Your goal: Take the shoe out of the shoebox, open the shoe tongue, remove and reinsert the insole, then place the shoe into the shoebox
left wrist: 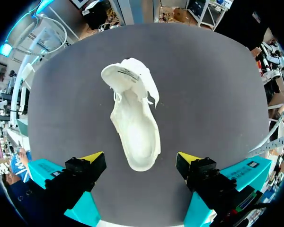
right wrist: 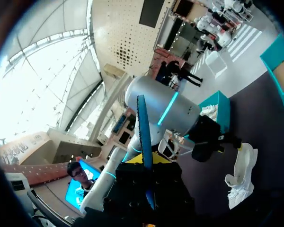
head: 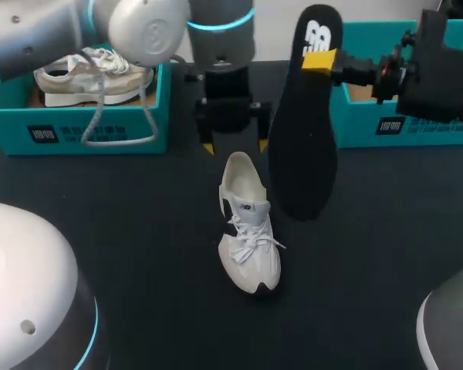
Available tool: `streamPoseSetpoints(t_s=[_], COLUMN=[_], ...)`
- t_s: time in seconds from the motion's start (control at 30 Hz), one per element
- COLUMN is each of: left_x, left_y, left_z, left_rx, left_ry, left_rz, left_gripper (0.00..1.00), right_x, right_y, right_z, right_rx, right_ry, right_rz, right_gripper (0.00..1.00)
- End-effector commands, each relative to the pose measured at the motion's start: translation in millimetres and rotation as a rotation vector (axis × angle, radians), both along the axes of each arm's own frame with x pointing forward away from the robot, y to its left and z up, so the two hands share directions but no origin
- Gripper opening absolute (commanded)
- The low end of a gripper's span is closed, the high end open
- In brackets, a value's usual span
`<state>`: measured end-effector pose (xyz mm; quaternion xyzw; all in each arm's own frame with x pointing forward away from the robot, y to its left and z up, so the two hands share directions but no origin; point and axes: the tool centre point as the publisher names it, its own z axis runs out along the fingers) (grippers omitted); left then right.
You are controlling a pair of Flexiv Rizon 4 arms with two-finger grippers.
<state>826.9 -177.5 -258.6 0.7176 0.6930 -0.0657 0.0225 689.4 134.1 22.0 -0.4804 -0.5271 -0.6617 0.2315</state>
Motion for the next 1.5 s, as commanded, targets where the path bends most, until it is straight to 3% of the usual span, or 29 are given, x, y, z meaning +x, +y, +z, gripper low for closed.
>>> streamPoseSetpoints(t_s=[0.03,0.23,0.5,0.9,1.17,1.5], left_x=[1.6,7.7,-2.2,-16.2,-34.5,-42.8], left_y=[55.9,71.5,77.4,90.0,86.3,75.8], left_z=[8.8,23.4,60.4,108.1,130.2,136.5], left_rx=[-0.397,-0.561,-0.724,-0.976,-1.070,-1.117], left_ry=[0.015,0.048,0.003,-0.047,-0.083,-0.100], left_rz=[0.013,-0.004,-0.057,-0.123,-0.170,-0.152], left_gripper=[1.00,1.00,1.00,1.00,1.00,1.00], right_x=[6.7,34.0,58.7,85.6,103.6,116.2], right_y=[-5.0,-3.6,2.7,21.6,37.4,65.6], right_z=[-7.0,-10.0,-16.7,-47.4,-60.9,-75.9], right_rx=[-0.016,-0.016,-0.001,0.047,0.065,0.096], right_ry=[0.103,0.186,0.274,0.436,0.534,0.607], right_rz=[-0.093,-0.085,-0.069,-0.090,-0.078,-0.035], right_gripper=[0.00,0.00,0.00,0.00,0.00,0.00])
